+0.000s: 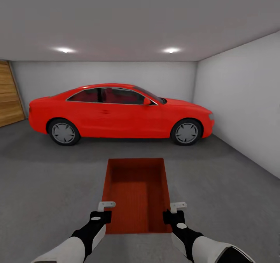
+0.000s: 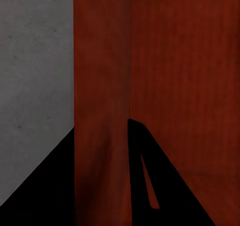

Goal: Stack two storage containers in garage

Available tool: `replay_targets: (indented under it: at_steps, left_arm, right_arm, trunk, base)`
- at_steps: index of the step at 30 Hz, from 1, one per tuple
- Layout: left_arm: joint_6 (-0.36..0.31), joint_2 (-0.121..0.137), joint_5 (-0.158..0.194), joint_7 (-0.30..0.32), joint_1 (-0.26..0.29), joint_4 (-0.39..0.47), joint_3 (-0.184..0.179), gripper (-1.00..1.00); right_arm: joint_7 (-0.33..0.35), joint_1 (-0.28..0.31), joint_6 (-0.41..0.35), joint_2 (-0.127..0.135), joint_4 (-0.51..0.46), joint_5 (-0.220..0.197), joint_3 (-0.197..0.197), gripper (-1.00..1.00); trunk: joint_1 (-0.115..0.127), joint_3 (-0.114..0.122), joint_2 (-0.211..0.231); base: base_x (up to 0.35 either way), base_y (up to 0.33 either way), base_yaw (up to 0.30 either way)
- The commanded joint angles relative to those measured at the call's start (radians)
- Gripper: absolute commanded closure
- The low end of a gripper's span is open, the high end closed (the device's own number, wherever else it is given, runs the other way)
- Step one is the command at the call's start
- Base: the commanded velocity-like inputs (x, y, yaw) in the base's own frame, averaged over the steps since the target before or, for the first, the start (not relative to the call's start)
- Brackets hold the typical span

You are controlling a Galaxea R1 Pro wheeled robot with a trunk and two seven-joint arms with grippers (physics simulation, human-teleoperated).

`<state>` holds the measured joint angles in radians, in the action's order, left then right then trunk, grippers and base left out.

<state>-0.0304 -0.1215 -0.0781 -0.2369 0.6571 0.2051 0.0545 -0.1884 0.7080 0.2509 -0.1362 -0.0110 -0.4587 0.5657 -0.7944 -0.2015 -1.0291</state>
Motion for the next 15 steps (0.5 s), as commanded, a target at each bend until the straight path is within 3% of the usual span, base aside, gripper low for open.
replay_targets:
  at_steps: [1, 15]
  left_arm:
    - [-0.004, -0.007, -0.027, -0.005, 0.001, 0.053, 0.062, 1.0]
    - [-0.003, -0.007, -0.027, -0.005, 0.001, 0.053, 0.062, 1.0]
  right_arm:
    - [-0.008, 0.001, 0.008, 0.0, 0.005, -0.032, -0.005, 1.0]
    - [-0.008, 0.001, 0.008, 0.0, 0.005, -0.032, -0.006, 1.0]
  trunk:
    - [-0.001, -0.001, -0.001]
    - [-0.001, -0.001, -0.001]
  base:
    - [0.319, 0.0, -0.216]
    - [0.319, 0.0, -0.273]
